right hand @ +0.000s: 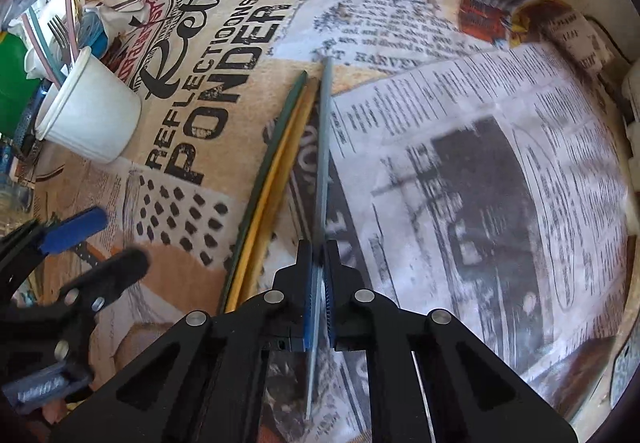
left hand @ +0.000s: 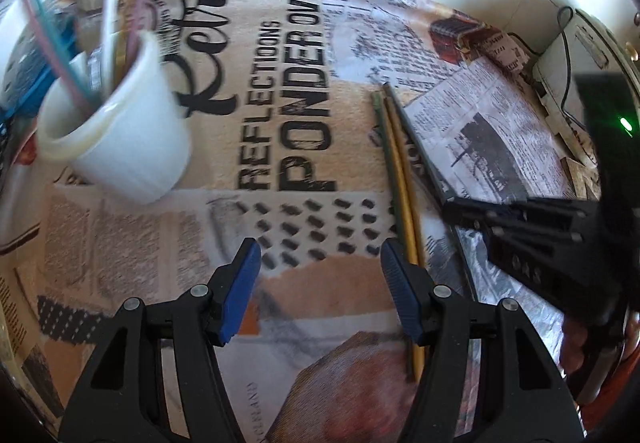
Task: Organize utensils
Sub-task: 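Move both tools back to the remaining gold, green and grey chopsticks, then close the right tool on the grey chopstick while the left tool grasps the green chopstick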
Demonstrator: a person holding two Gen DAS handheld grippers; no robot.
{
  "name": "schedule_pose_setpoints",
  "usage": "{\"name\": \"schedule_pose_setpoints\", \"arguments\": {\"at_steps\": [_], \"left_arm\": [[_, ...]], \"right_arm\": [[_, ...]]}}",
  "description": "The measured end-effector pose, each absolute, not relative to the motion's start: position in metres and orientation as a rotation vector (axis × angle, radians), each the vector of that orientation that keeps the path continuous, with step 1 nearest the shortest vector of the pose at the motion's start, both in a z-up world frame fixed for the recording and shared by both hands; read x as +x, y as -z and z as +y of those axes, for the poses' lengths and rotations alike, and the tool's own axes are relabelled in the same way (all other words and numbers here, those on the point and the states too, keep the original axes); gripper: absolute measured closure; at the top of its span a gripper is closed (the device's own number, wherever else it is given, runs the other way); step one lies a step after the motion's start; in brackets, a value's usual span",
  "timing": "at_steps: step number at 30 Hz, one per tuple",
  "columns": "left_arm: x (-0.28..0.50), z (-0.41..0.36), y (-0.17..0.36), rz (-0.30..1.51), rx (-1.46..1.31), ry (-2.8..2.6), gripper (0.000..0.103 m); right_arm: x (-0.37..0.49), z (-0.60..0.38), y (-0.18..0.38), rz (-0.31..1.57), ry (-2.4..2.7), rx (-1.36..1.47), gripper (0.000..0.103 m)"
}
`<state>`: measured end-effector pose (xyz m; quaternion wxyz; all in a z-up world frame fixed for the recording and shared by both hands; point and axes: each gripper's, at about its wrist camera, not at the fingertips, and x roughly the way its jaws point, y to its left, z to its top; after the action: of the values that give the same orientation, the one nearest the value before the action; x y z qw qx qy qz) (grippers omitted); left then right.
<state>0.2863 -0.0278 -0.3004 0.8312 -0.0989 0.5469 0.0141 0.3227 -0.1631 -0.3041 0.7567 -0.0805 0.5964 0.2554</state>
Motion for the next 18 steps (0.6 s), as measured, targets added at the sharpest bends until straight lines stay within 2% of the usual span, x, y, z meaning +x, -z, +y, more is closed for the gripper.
{"name": "schedule_pose_setpoints", "arguments": {"at_steps": [6, 10, 18], "left_arm": [[0.312, -0.051, 0.315, 1.208, -0.173, 0.012, 0.047], [0.326, -0.059, 0.324, 1.236, -0.157, 0.014, 0.056], [0.344, -0.062, 0.326, 1.218, -0.121, -0.016, 0.064]], "right_arm": [[0.309, -0.202, 0.299, 1.301, -0.542, -0.152, 0.098], [0.305, -0.217, 0.298, 1.302, -0.533, -0.154, 0.098], [0.306, -0.224, 0.297, 1.316, -0.565, -0.128, 0.098]]}}
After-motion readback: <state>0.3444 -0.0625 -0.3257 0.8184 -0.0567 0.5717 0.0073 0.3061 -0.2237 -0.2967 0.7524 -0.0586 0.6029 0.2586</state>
